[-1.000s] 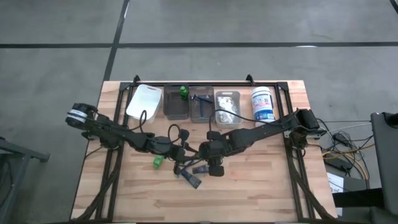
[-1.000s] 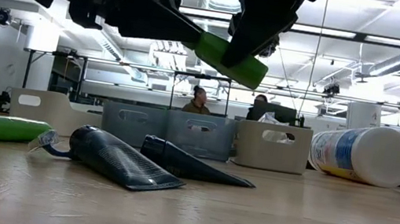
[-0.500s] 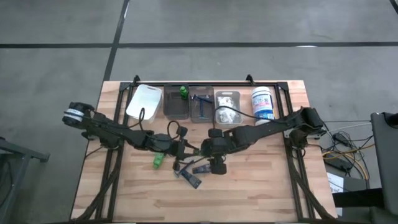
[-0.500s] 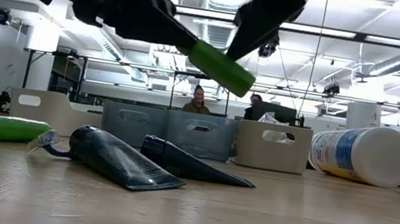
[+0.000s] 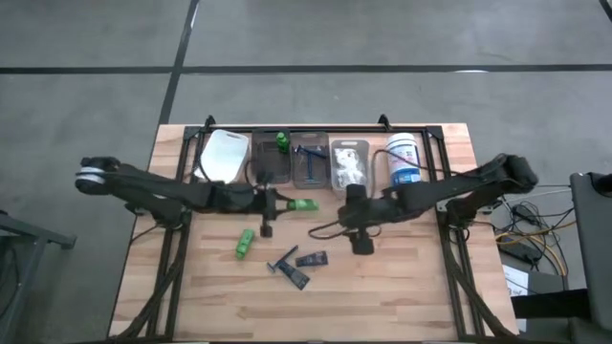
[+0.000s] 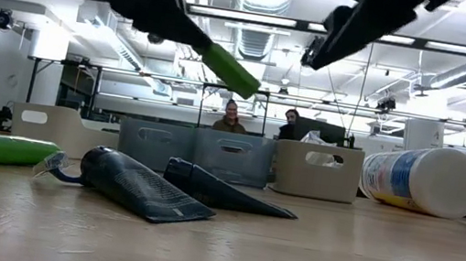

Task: Pick & Place Travel size toiletries
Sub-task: Put the right shampoo into the left black bin

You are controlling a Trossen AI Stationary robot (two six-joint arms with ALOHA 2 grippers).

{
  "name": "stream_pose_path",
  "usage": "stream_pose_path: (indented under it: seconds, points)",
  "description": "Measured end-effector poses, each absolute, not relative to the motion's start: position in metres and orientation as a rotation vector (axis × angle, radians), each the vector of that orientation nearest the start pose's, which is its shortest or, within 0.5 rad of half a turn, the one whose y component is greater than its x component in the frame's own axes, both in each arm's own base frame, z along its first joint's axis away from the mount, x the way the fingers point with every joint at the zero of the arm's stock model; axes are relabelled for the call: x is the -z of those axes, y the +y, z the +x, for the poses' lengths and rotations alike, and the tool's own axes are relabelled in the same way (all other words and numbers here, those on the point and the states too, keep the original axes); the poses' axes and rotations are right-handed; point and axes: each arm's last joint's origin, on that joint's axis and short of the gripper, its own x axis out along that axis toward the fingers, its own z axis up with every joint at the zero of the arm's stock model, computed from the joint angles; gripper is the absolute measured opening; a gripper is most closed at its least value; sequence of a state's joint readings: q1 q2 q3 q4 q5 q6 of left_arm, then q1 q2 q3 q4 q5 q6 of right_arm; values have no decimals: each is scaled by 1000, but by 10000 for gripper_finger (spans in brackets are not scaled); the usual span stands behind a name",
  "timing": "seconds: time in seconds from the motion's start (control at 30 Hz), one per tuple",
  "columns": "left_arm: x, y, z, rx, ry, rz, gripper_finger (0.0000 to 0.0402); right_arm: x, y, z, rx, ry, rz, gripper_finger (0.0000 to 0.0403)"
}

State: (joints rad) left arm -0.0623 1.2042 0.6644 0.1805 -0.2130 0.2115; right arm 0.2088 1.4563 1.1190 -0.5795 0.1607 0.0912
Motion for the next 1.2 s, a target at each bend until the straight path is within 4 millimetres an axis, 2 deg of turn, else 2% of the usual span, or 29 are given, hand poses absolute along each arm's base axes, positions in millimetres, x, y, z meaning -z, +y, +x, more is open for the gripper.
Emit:
stream_pose_path:
  seconds: [0.17, 0.33, 0.53, 0.67, 0.77, 0.93, 1.2]
  points:
    - [-257, 19, 246, -212, 514, 237, 100, -260, 47, 266, 6, 775, -45, 276]
    - [-281, 45, 242, -291, 635, 237, 100, -251, 41, 246, 63, 672, 24, 279]
    - [-312, 71, 238, -343, 749, 283, 101, -232, 38, 235, 91, 619, 54, 265]
    - [-324, 87, 237, -388, 802, 274, 101, -218, 37, 232, 104, 607, 49, 251]
    - [-321, 99, 238, -408, 867, 249, 101, -211, 37, 231, 109, 613, 47, 241]
    - [-302, 114, 247, -410, 973, 223, 101, -209, 37, 233, 107, 596, 46, 228]
    - [-278, 137, 273, -385, 1098, 224, 101, -209, 35, 234, 103, 576, 15, 216]
